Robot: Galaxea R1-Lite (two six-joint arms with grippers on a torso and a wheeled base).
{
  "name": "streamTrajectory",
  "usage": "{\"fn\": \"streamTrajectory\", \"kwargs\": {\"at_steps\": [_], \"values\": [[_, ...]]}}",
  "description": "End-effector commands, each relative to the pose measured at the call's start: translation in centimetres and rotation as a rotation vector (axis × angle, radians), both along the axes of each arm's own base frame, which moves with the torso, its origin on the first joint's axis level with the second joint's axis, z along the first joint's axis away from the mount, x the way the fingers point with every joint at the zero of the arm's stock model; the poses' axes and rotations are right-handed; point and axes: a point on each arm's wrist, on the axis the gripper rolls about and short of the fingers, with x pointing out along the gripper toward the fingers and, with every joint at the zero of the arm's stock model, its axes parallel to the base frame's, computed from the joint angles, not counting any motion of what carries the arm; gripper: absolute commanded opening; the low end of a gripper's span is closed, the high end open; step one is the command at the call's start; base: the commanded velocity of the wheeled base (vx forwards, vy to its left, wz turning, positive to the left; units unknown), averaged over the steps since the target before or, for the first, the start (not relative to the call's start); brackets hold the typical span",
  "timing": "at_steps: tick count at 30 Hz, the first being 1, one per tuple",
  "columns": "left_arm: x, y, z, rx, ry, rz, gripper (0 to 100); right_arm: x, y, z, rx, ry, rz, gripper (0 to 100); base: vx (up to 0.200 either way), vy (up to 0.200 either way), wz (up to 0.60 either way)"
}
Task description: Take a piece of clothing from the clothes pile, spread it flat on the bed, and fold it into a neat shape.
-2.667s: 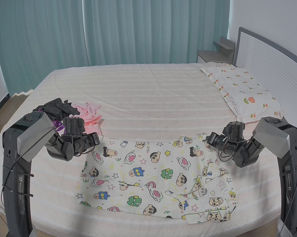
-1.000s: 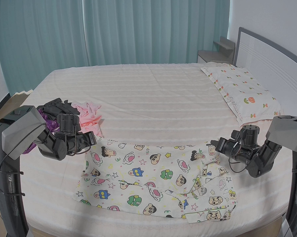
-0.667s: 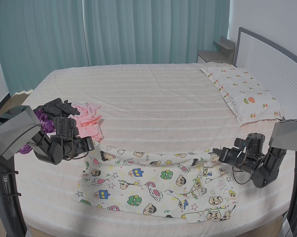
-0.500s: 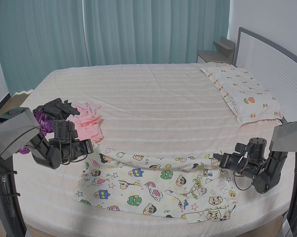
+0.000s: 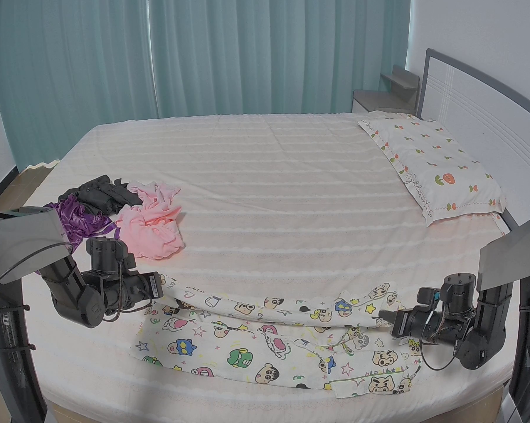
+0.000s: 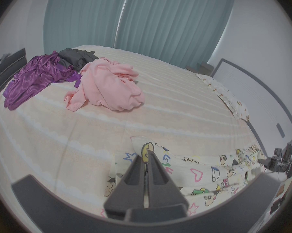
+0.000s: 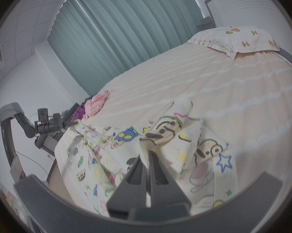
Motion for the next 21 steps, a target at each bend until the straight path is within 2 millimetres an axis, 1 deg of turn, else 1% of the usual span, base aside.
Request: {"fn": "streamTrajectory", "kwargs": {"at_steps": [1, 5, 13, 15, 16, 18, 21], "values": [[-0.7, 0.1, -1.0, 0.010, 0.028, -0.006, 0, -0.9, 0.0, -1.3, -0.024, 0.056, 0.015, 0, 0.000, 0.000, 0.00], [-1.1, 0.2, -1.7, 0.013, 0.045, -0.007, 0, -1.4, -0.2, -1.5, -0.030, 0.079, 0.014, 0, 0.000, 0.000, 0.00], [-1.3, 0.1, -2.7, 0.016, 0.078, -0.009, 0, -1.3, -0.2, -1.9, -0.032, 0.089, 0.014, 0, 0.000, 0.000, 0.00], [-1.3, 0.1, -2.8, 0.012, 0.082, -0.009, 0, -1.2, -0.2, -2.4, -0.035, 0.100, 0.013, 0, 0.000, 0.000, 0.00], [-1.3, 0.1, -2.8, 0.012, 0.084, -0.009, 100, -1.1, -0.1, -2.4, -0.035, 0.099, 0.011, 100, 0.000, 0.000, 0.00], [-1.3, 0.1, -2.9, 0.011, 0.085, -0.008, 100, -1.1, -0.1, -2.6, -0.034, 0.101, 0.010, 100, 0.000, 0.000, 0.00], [-1.8, 0.2, -3.0, 0.007, 0.097, -0.002, 100, -1.3, -0.3, -2.4, -0.035, 0.106, -0.002, 100, 0.000, 0.000, 0.00]]}}
